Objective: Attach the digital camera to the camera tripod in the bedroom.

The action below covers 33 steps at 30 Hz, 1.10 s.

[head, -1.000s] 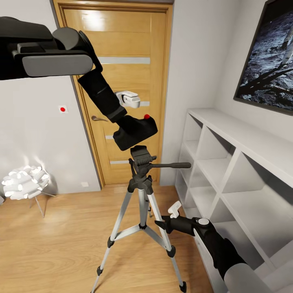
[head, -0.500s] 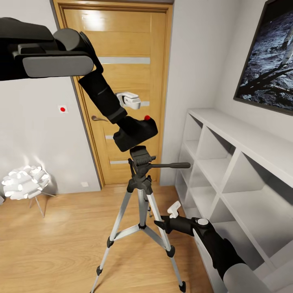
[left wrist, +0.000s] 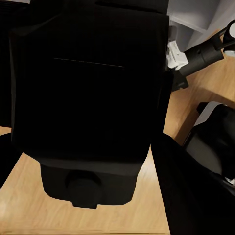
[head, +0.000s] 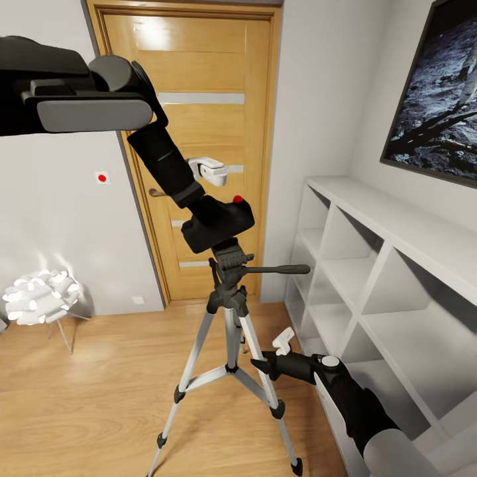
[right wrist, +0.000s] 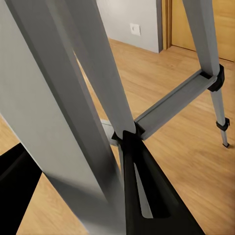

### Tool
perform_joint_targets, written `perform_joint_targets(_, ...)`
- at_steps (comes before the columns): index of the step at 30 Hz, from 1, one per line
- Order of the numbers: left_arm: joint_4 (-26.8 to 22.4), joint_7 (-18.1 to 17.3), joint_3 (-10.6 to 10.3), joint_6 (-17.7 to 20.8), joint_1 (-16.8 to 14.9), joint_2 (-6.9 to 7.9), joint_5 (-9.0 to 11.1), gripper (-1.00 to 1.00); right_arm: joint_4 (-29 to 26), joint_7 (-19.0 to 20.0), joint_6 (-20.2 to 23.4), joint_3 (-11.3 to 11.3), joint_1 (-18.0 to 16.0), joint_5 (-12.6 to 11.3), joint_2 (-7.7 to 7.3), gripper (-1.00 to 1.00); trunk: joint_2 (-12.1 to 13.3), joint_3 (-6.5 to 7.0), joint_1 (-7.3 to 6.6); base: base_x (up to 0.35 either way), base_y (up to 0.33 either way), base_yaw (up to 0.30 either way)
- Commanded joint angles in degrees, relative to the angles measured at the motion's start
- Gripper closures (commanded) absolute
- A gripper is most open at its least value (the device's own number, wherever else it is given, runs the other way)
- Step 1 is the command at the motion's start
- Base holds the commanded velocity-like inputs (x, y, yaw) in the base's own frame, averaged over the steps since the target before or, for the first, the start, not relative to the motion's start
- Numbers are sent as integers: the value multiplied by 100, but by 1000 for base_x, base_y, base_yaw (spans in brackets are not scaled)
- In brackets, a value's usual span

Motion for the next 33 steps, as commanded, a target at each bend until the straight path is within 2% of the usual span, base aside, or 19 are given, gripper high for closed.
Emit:
perform_joint_targets(1, -1, -41, -21, 6, -12, 10, -10, 100, -13, -402, 9, 17, -7, -39, -3, 100, -13, -13, 4, 0, 0, 0)
perform_joint_targets(5, -8, -41, -36, 6, -12, 23, -18, 100, -13, -402, 9, 17, -5, -39, -1, 100, -13, -13, 4, 0, 0, 0)
perform_joint_targets(8, -99, -41, -134, 6, -12, 26, -47, 100, -13, -402, 9, 17, -8, -39, -1, 100, -13, -13, 4, 0, 0, 0)
perform_joint_targets(9, -151, -51, -203, 6, -12, 26, -153, 100, -13, -402, 9, 17, -8, -37, -2, 100, -13, -13, 4, 0, 0, 0)
perform_joint_targets(12, -168, -66, -217, 6, -12, 27, -197, 100, -13, -402, 9, 17, -6, -24, -1, 100, -13, -13, 4, 0, 0, 0)
perform_joint_targets(22, -150, -84, -195, 6, -17, 26, -240, 100, -13, -402, 9, 17, -6, 4, -1, 100, -13, -13, 4, 0, 0, 0)
perform_joint_targets(33, -78, -85, -75, 6, -23, 38, -205, 100, -13, -402, 9, 17, -3, 5, -1, 100, -13, -13, 4, 0, 0, 0)
